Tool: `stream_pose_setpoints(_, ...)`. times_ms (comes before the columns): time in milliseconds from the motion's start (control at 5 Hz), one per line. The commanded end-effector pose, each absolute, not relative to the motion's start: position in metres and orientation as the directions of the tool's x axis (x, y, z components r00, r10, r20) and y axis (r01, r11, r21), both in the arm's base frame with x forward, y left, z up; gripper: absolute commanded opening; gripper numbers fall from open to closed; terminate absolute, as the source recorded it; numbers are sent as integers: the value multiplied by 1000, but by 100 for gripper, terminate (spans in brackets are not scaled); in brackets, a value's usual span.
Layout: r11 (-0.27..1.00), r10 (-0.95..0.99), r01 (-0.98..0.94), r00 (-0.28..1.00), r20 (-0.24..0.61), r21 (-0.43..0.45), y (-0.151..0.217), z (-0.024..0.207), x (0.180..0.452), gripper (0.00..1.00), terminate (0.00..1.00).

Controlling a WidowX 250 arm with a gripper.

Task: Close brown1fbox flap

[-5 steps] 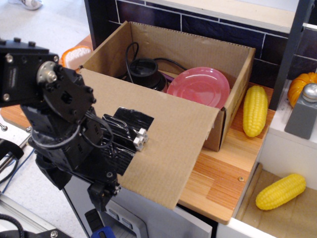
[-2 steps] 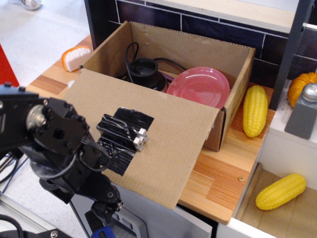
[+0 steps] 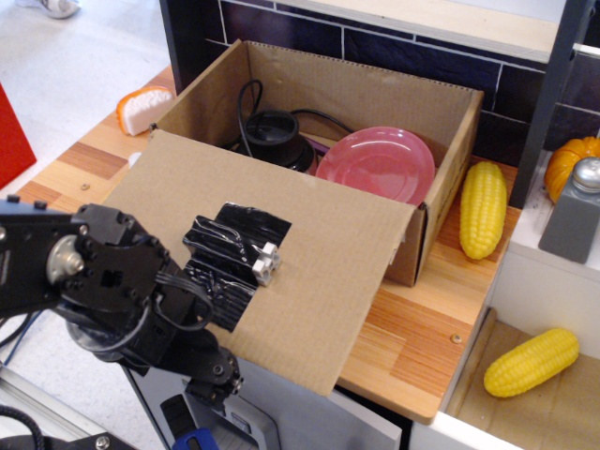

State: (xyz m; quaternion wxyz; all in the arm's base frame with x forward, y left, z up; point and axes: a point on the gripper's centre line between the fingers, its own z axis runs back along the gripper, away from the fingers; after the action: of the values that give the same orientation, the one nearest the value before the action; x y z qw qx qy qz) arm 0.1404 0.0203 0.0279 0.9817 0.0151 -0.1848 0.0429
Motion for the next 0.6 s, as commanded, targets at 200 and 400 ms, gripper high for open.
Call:
stream_pose_setpoints(200, 976, -69, -53, 845, 531, 210, 17, 79, 155, 100, 0)
stream_pose_setpoints(400, 958, -137, -29, 826, 547, 284, 20, 101, 160, 100, 0)
